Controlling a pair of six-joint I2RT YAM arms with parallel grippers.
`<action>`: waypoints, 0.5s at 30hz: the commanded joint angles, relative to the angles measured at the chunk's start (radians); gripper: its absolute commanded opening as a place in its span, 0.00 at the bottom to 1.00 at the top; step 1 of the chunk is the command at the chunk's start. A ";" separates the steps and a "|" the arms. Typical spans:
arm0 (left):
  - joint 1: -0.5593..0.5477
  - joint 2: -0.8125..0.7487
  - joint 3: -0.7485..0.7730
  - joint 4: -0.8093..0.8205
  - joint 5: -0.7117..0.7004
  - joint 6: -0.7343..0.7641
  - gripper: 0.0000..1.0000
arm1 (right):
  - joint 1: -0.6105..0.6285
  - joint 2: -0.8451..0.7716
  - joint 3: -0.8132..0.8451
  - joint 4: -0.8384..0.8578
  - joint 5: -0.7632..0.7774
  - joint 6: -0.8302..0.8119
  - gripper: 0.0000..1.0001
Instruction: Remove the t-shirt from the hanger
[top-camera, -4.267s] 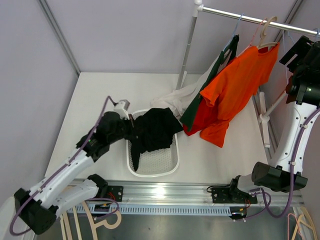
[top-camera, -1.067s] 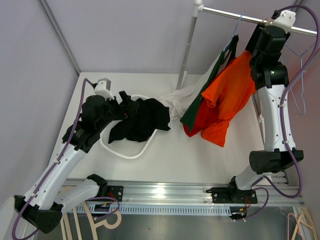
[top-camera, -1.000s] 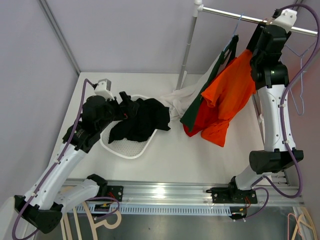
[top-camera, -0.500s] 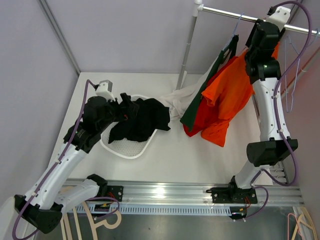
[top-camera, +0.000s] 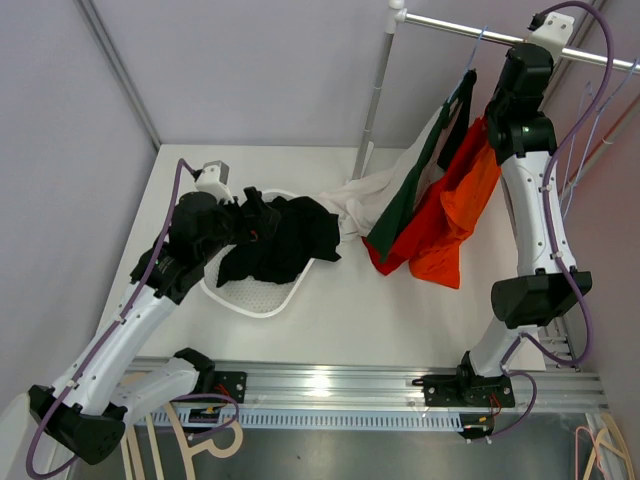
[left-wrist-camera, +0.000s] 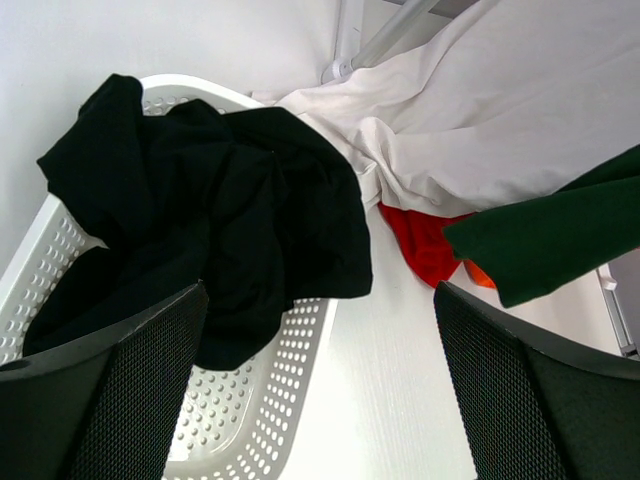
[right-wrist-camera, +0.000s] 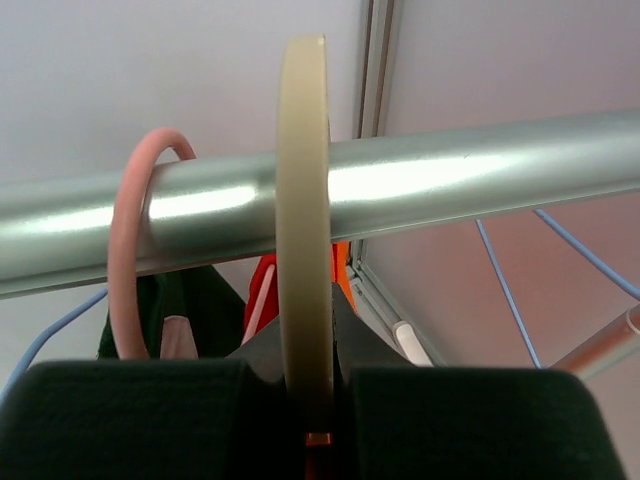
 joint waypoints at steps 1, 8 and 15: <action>-0.007 -0.002 -0.004 0.030 0.030 0.018 1.00 | 0.007 -0.056 0.061 0.034 -0.002 -0.015 0.00; -0.011 -0.031 0.002 0.023 0.030 0.012 0.99 | 0.007 -0.151 0.067 0.017 -0.042 -0.026 0.00; -0.056 -0.031 0.074 -0.014 0.002 0.022 0.99 | 0.031 -0.237 0.073 -0.015 -0.076 -0.041 0.00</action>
